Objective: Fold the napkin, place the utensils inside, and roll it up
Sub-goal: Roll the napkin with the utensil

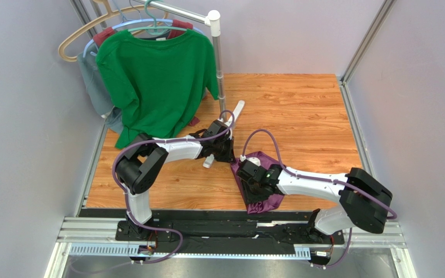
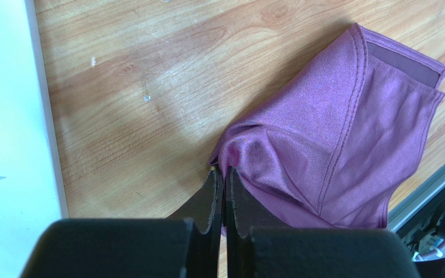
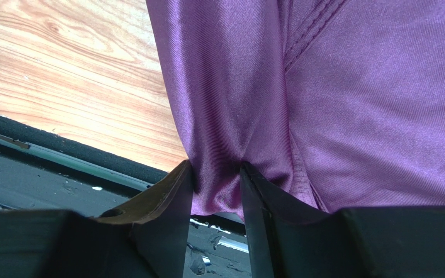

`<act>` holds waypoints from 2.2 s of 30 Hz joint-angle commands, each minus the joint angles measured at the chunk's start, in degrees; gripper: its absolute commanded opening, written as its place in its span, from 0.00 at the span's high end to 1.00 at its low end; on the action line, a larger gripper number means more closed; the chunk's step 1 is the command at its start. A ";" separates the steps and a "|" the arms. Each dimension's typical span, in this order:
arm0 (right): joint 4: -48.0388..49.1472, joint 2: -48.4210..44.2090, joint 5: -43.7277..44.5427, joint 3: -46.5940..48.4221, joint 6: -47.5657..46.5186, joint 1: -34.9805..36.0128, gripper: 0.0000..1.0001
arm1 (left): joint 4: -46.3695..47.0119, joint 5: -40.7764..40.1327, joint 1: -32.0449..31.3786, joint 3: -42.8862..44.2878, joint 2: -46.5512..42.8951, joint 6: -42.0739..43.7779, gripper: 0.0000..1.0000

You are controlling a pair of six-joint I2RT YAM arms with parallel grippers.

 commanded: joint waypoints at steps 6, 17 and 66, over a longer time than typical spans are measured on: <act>1.61 8.65 -1.20 -2.34 2.61 0.61 0.60 | -1.47 -0.82 0.03 1.36 0.00 0.00 1.00; 4.06 14.54 -5.24 -1.99 0.24 0.79 0.79 | -2.00 -1.70 0.12 1.63 -1.14 0.26 1.00; -2.70 -7.52 -5.42 -6.73 -10.93 -50.98 0.47 | 7.14 1.99 1.70 2.86 0.27 3.95 1.00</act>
